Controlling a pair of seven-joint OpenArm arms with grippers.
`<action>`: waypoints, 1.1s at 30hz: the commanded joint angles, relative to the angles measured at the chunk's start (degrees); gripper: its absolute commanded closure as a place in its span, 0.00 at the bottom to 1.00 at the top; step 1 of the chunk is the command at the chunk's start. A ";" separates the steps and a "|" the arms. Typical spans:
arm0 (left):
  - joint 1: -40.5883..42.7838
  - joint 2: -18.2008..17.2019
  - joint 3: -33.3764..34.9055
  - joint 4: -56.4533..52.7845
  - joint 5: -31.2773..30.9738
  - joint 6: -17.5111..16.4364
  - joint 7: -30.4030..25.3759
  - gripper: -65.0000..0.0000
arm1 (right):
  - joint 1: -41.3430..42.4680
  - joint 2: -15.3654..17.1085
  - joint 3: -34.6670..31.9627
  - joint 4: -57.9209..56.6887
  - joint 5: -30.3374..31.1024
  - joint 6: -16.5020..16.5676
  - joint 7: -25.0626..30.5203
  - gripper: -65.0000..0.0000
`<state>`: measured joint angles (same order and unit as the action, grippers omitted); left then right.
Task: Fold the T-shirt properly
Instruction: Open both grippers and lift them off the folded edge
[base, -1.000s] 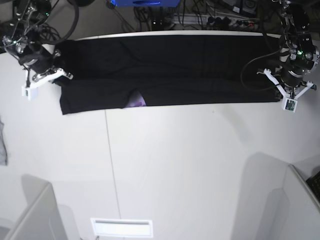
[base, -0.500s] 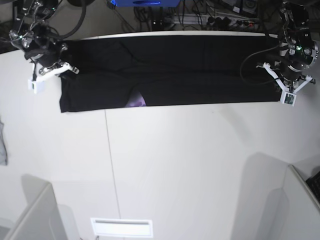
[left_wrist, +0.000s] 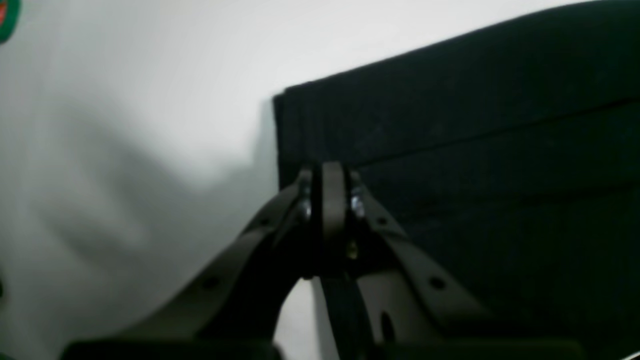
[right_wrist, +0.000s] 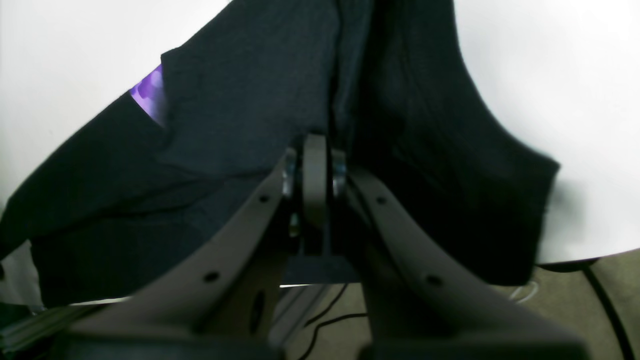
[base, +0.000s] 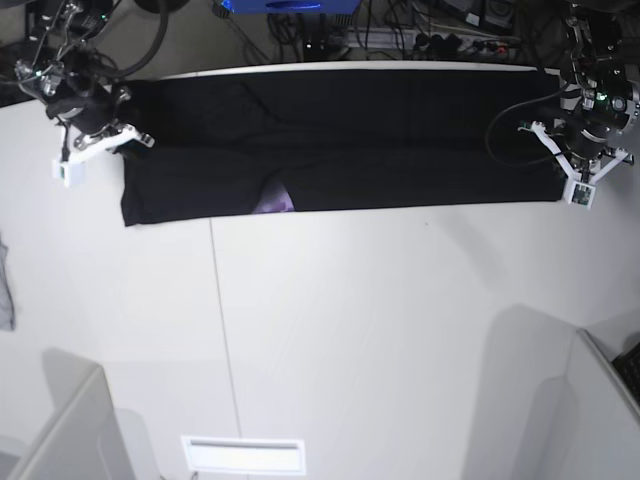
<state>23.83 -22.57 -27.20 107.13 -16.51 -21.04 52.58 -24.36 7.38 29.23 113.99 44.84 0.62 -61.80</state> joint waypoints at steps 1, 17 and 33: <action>-0.14 -0.86 -0.45 0.87 0.12 0.33 -0.58 1.00 | 0.14 1.02 0.35 0.77 0.65 0.21 0.57 1.00; 0.38 -1.21 -0.45 0.87 0.12 0.42 -0.58 1.00 | -1.53 1.02 0.61 0.77 0.65 0.21 0.48 1.00; -0.14 3.18 -11.79 1.40 -0.59 0.16 -0.93 0.43 | -1.35 1.81 -0.97 0.95 0.57 0.65 7.60 0.76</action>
<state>23.81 -18.63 -38.61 107.46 -16.64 -21.04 52.53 -25.91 8.64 28.29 113.99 44.69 0.64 -55.11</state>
